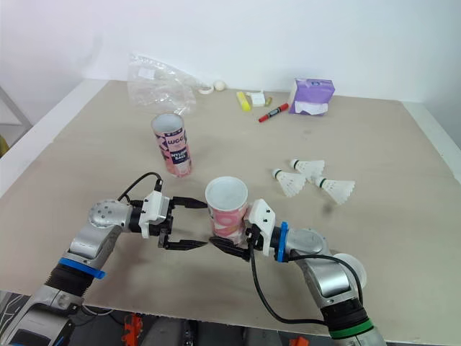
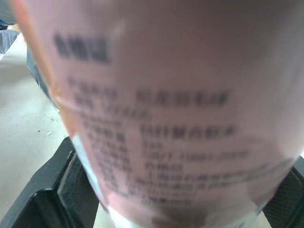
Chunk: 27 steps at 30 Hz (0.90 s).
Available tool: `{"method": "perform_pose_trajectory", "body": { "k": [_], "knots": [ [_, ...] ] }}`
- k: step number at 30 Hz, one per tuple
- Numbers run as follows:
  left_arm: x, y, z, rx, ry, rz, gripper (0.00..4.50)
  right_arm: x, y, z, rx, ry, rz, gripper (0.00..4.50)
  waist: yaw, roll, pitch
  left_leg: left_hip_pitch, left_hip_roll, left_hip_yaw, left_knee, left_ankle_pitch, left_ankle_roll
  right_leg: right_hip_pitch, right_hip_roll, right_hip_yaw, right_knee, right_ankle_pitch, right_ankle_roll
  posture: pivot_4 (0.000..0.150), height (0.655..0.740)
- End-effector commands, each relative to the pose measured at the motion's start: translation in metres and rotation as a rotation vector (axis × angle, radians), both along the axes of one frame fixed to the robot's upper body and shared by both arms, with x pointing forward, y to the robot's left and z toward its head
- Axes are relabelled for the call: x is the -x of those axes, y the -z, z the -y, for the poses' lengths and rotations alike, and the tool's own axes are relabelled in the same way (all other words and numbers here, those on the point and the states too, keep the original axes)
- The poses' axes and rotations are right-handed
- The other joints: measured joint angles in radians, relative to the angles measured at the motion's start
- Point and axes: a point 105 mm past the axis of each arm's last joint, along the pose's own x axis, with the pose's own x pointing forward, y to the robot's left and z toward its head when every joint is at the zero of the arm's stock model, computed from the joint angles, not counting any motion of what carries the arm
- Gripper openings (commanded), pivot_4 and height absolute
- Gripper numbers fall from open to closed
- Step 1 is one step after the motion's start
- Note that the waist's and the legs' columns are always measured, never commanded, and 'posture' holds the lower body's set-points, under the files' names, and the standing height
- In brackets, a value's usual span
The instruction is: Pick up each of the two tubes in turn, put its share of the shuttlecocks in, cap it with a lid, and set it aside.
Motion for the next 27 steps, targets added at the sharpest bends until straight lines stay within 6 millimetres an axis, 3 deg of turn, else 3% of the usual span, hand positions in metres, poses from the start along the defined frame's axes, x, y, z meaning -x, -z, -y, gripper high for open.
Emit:
{"method": "perform_pose_trajectory", "body": {
  "k": [1, 3, 6, 15, 19, 25, 27],
  "knots": [
    [0.001, -0.006, 0.000, 0.009, 0.003, 0.036, 4.50, 0.000, -0.008, -0.001, -0.017, -0.012, 0.033, 4.46, 0.000, 0.000, 0.000, 0.000, 0.000, 0.000, 0.000, 0.000, 0.000, 0.000, 0.000, 0.000, 0.000, 0.000, 0.000, 0.150, 0.7400],
    [0.001, -0.006, 0.000, 0.007, 0.003, 0.037, 4.50, 0.000, -0.008, -0.002, -0.019, -0.014, 0.033, 4.23, 0.000, 0.000, 0.000, 0.000, 0.001, 0.001, 0.000, 0.000, 0.000, 0.000, 0.001, 0.000, 0.000, 0.001, -0.001, 0.150, 0.7400],
    [0.002, -0.005, 0.001, 0.005, 0.004, 0.038, 4.50, 0.000, -0.009, -0.003, -0.021, -0.011, 0.037, 3.27, 0.000, 0.000, 0.000, 0.001, 0.002, 0.001, 0.000, 0.001, -0.001, 0.000, 0.002, 0.000, 0.000, 0.001, -0.002, 0.150, 0.7400],
    [0.002, -0.006, 0.004, 0.013, 0.007, 0.045, 4.50, 0.001, -0.013, -0.002, -0.028, -0.005, 0.048, 3.27, 0.000, 0.000, 0.000, 0.002, 0.003, 0.003, 0.000, 0.001, -0.002, 0.000, 0.003, 0.002, 0.001, 0.001, -0.002, 0.150, 0.7400],
    [0.003, -0.008, 0.008, 0.024, 0.016, 0.047, 4.50, 0.006, -0.029, 0.009, -0.061, 0.045, 0.074, 3.27, 0.002, 0.000, 0.000, 0.002, 0.003, 0.004, 0.000, 0.001, -0.002, -0.001, 0.003, 0.003, 0.001, 0.001, -0.002, 0.150, 0.7400],
    [0.007, -0.011, 0.013, 0.043, 0.034, 0.023, 4.50, 0.014, -0.068, 0.084, -0.179, 0.405, 0.107, 3.27, 0.005, 0.000, 0.000, 0.003, 0.002, 0.007, -0.001, 0.000, -0.002, -0.001, 0.001, 0.007, 0.001, 0.001, -0.001, 0.150, 0.7400],
    [0.009, -0.010, 0.015, 0.046, 0.041, 0.012, 4.50, 0.014, -0.077, 0.123, -0.238, 0.594, 0.111, 3.27, 0.005, 0.000, 0.000, 0.005, 0.002, 0.009, -0.001, 0.000, -0.002, -0.001, 0.002, 0.008, 0.001, 0.002, -0.001, 0.150, 0.7400]
  ]
}}
